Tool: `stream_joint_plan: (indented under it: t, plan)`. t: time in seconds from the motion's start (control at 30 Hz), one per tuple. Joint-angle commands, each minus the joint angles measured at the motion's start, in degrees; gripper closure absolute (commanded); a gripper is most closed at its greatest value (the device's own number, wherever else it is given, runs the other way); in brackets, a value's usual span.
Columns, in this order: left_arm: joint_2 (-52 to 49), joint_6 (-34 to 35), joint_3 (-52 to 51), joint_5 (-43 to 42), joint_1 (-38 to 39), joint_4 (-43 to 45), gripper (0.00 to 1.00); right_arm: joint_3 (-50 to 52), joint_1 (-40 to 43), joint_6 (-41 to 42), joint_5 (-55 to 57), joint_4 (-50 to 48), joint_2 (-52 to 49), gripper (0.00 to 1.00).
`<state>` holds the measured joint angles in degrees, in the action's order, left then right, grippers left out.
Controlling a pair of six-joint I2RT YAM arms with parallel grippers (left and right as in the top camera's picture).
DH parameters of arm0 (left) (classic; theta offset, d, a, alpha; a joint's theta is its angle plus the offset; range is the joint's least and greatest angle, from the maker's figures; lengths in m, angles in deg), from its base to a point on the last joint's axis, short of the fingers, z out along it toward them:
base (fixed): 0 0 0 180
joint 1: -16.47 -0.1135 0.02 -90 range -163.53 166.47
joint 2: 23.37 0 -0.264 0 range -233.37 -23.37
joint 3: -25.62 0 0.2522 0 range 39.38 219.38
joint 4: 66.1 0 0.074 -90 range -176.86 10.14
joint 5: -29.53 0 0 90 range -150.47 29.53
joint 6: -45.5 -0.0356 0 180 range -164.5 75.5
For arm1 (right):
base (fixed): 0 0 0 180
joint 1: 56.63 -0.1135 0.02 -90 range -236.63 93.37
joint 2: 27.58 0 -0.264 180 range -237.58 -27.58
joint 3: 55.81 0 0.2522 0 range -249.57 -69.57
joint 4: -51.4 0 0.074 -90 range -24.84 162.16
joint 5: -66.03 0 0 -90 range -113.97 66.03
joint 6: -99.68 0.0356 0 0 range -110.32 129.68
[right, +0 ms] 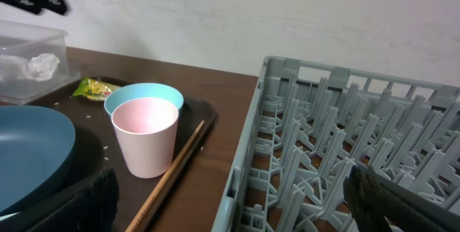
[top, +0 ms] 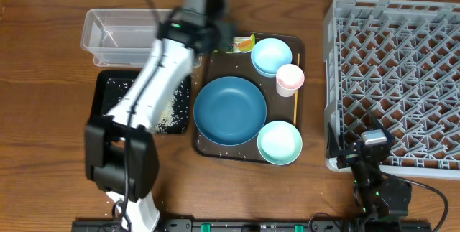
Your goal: Sort waste into correct bins and load items into the dishwasher rack
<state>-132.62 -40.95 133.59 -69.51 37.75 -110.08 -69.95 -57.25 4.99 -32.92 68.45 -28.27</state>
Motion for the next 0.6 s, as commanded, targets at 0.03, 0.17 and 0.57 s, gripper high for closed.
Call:
stream_joint_plan:
  t: [0.03,0.17,0.57]
  plan:
    - [-2.4,-4.0,0.0,9.3,3.7,1.7,0.32,0.1,-0.5,-0.5,0.3,0.3,0.3,0.01]
    - [-2.8,-3.1,0.0,9.9,5.2,1.8,0.28,0.1,-0.5,-0.5,0.3,0.3,0.3,0.01]
    - [-2.8,10.2,0.0,25.2,-6.2,-2.1,0.15,0.1,-0.5,-0.5,0.3,0.3,0.3,0.01]
